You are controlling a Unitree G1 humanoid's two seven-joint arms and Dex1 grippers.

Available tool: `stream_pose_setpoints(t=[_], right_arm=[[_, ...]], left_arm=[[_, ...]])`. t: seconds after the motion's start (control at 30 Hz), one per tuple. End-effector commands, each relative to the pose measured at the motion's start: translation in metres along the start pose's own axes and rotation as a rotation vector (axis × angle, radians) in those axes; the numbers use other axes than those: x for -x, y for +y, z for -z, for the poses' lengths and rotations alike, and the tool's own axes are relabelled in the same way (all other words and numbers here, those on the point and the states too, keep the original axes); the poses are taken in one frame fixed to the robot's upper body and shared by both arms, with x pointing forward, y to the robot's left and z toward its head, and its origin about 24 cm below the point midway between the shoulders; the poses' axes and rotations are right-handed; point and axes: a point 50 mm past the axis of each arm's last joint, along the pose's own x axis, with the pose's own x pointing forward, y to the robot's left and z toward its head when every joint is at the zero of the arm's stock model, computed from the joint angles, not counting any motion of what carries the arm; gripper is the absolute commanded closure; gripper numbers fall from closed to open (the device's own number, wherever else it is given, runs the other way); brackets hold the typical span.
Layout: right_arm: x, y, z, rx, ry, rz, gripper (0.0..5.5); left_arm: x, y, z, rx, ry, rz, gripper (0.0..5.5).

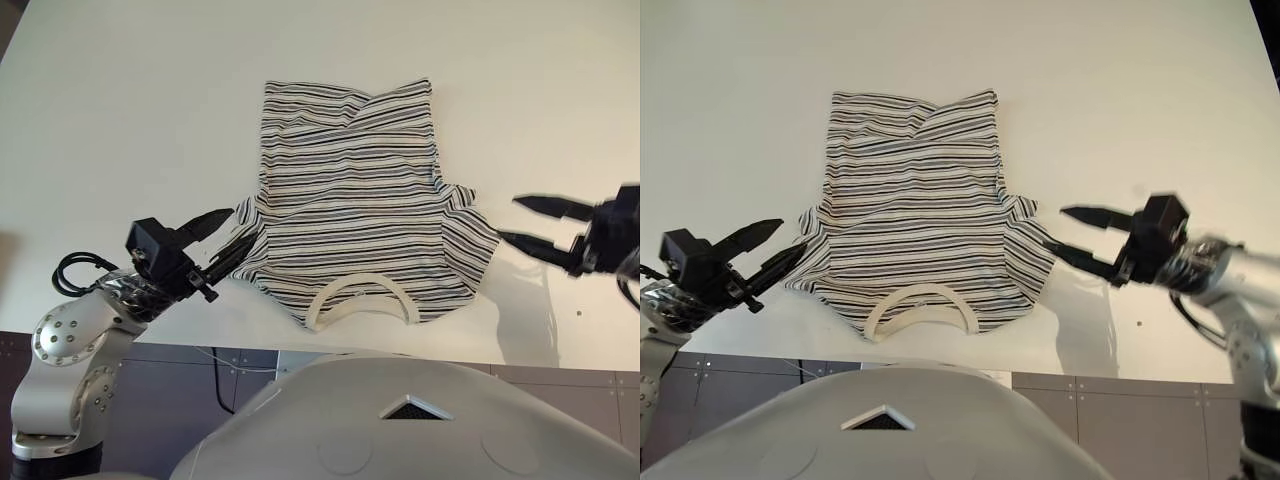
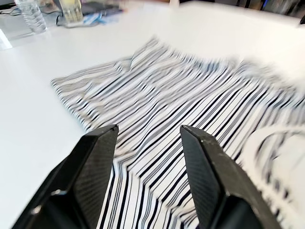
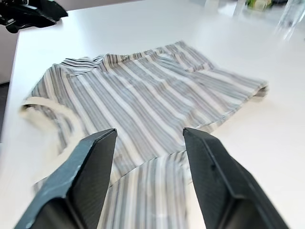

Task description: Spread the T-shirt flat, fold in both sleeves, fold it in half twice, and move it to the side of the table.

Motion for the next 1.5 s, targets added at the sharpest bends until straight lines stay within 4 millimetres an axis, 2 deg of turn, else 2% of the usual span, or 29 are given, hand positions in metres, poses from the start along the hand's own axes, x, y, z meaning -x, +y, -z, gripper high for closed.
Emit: stream_pose_setpoints(t=[0.03,0.17,0.23,0.27,0.37,0.47,0.53,0.67,0.7,0.8,0.87,0.9,0.93,1.0,1.07,1.1,1.17,1.23,1.27,1.33,1.43,1.5], right_arm=[[-0.035,-0.018,0.035,0.060,0.161,0.108,2.94],[-0.041,-0.022,0.091,0.159,0.405,0.216,2.94],[-0.040,-0.028,0.105,0.212,0.468,0.288,2.94],[-0.038,-0.031,0.109,0.233,0.484,0.320,2.94],[-0.042,-0.047,0.109,0.287,0.493,0.413,2.94],[-0.046,-0.045,0.102,0.286,0.438,0.369,2.94],[-0.045,-0.036,0.093,0.255,0.384,0.283,2.94],[-0.027,-0.022,0.093,0.260,0.416,0.205,2.94],[-0.024,-0.026,0.085,0.261,0.375,0.248,2.94],[-0.029,-0.038,0.044,0.224,0.151,0.335,2.94],[-0.047,-0.041,0.022,0.199,0.028,0.309,2.94],[-0.062,-0.047,0.020,0.205,0.018,0.323,2.94],[-0.078,-0.052,0.022,0.234,0.042,0.331,2.94],[-0.111,-0.053,0.043,0.314,0.172,0.285,2.94],[-0.128,-0.043,0.068,0.376,0.284,0.213,2.94],[-0.126,-0.037,0.078,0.398,0.330,0.192,2.94],[-0.110,-0.028,0.093,0.419,0.388,0.156,2.94],[-0.076,-0.015,0.097,0.430,0.415,0.088,2.94],[-0.063,-0.009,0.096,0.438,0.428,0.057,2.94],[-0.055,-0.012,0.085,0.463,0.413,0.070,2.94],[-0.069,-0.034,0.059,0.483,0.317,0.212,2.94],[-0.072,-0.049,0.041,0.487,0.262,0.309,2.94]], left_arm=[[-0.019,0.027,0.023,-0.102,0.192,-0.125,3.10],[-0.046,0.016,0.090,-0.359,0.526,-0.085,3.10],[-0.054,0.018,0.108,-0.473,0.602,-0.073,3.10],[-0.057,0.026,0.111,-0.533,0.611,-0.113,3.10],[-0.079,0.059,0.096,-0.628,0.504,-0.315,3.10],[-0.086,0.062,0.084,-0.643,0.430,-0.317,3.10],[-0.076,0.057,0.084,-0.658,0.425,-0.286,3.10],[-0.046,0.037,0.091,-0.669,0.446,-0.240,3.10],[-0.040,0.035,0.085,-0.677,0.432,-0.251,3.10],[-0.033,0.045,0.058,-0.693,0.376,-0.355,3.10],[-0.036,0.051,0.042,-0.704,0.335,-0.384,3.10],[-0.045,0.055,0.033,-0.713,0.304,-0.384,3.10],[-0.055,0.056,0.024,-0.708,0.265,-0.371,3.10],[-0.074,0.045,0.014,-0.622,0.177,-0.301,3.10],[-0.080,0.021,0.027,-0.544,0.169,-0.155,3.10],[-0.079,0.010,0.039,-0.525,0.207,-0.075,3.10],[-0.071,-0.003,0.061,-0.546,0.295,0.039,3.10],[-0.062,-0.010,0.076,-0.554,0.363,0.090,3.10],[-0.057,-0.012,0.079,-0.549,0.379,0.097,3.10],[-0.051,-0.019,0.085,-0.528,0.392,0.098,3.10],[-0.053,-0.023,0.088,-0.516,0.386,0.085,3.10],[-0.057,-0.025,0.085,-0.500,0.357,0.059,3.10]])
